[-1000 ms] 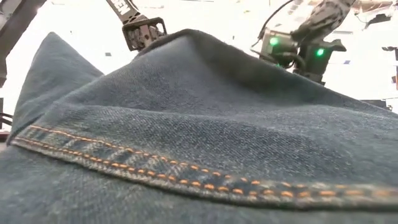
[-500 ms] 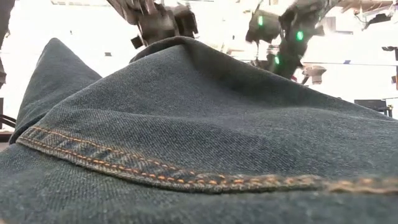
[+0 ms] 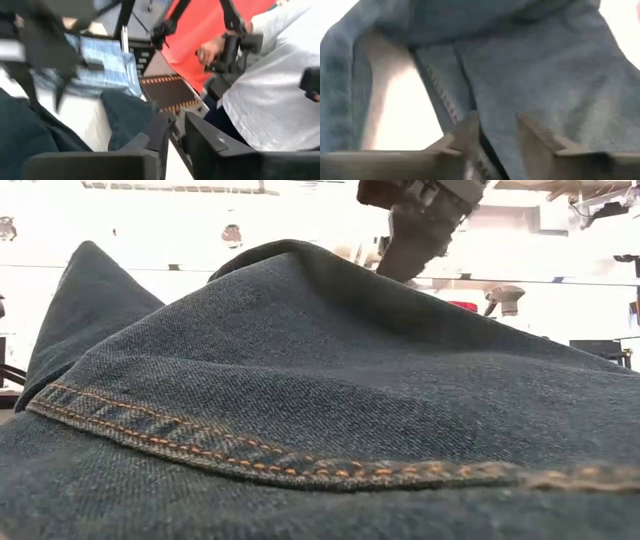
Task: Fold Laundry from Bin
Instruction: Fold the blue denim pants
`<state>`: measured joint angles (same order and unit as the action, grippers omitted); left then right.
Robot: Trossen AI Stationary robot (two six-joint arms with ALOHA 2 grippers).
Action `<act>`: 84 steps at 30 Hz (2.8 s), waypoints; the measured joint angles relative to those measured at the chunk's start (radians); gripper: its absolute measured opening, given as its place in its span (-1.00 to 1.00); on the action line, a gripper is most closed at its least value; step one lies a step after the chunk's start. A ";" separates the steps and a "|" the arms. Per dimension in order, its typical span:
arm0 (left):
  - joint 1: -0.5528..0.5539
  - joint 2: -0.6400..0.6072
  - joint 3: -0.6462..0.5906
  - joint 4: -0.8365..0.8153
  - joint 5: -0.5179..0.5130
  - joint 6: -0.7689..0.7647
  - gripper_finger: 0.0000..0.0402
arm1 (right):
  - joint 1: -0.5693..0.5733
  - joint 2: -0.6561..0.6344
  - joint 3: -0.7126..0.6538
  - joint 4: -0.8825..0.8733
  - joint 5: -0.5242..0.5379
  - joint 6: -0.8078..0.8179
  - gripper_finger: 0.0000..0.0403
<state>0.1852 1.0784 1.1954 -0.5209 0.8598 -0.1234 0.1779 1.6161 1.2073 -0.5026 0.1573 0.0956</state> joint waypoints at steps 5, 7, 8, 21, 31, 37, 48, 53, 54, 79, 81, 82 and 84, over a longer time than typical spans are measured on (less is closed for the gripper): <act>-0.023 -0.100 0.000 -0.010 -0.144 -0.064 -0.40 | 0.012 0.168 0.182 -0.261 0.019 -0.045 0.21; -0.025 -0.120 0.000 -0.034 -0.185 -0.074 -0.29 | 0.010 0.231 0.238 -0.363 0.025 -0.078 0.25; -0.026 -0.125 0.000 -0.036 -0.205 -0.074 -0.25 | 0.010 0.259 0.261 -0.395 0.037 -0.099 0.25; -0.028 -0.128 0.000 -0.156 -0.352 -0.106 -0.11 | 0.017 0.334 0.310 -0.498 0.131 -0.096 -0.65; -0.028 -0.128 0.000 -0.170 -0.441 -0.069 -0.11 | 0.040 0.159 0.345 -0.519 0.185 0.011 -0.93; -0.028 -0.128 0.000 -0.170 -0.465 -0.071 -0.11 | 0.087 0.088 0.366 -0.519 0.172 0.097 -0.93; -0.027 -0.128 0.000 -0.170 -0.483 -0.069 -0.11 | 0.214 0.289 0.302 -0.526 0.000 0.024 -0.86; -0.027 -0.128 0.000 -0.171 -0.478 -0.064 -0.11 | 0.256 0.370 0.302 -0.514 -0.048 -0.043 -0.83; -0.027 -0.128 0.000 -0.174 -0.470 -0.064 -0.11 | 0.256 0.371 0.302 -0.515 -0.072 -0.048 -0.82; -0.275 -0.179 0.311 -0.368 -0.609 -0.230 -0.11 | 0.153 -0.008 0.304 0.121 -0.154 0.444 -0.02; -0.331 -0.179 0.330 -0.396 -0.675 -0.231 -0.11 | 0.159 0.032 0.311 0.126 -0.163 0.462 -0.02; -0.359 -0.179 0.335 -0.412 -0.708 -0.231 -0.11 | 0.168 0.052 0.319 0.113 -0.167 0.470 -0.02; -0.405 -0.179 0.337 -0.441 -0.768 -0.232 -0.11 | 0.184 0.100 0.343 0.080 -0.172 0.479 -0.02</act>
<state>-0.2202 0.8989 1.5322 -0.9619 0.0922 -0.3550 0.3616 1.7160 1.5506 -0.4228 -0.0149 0.5750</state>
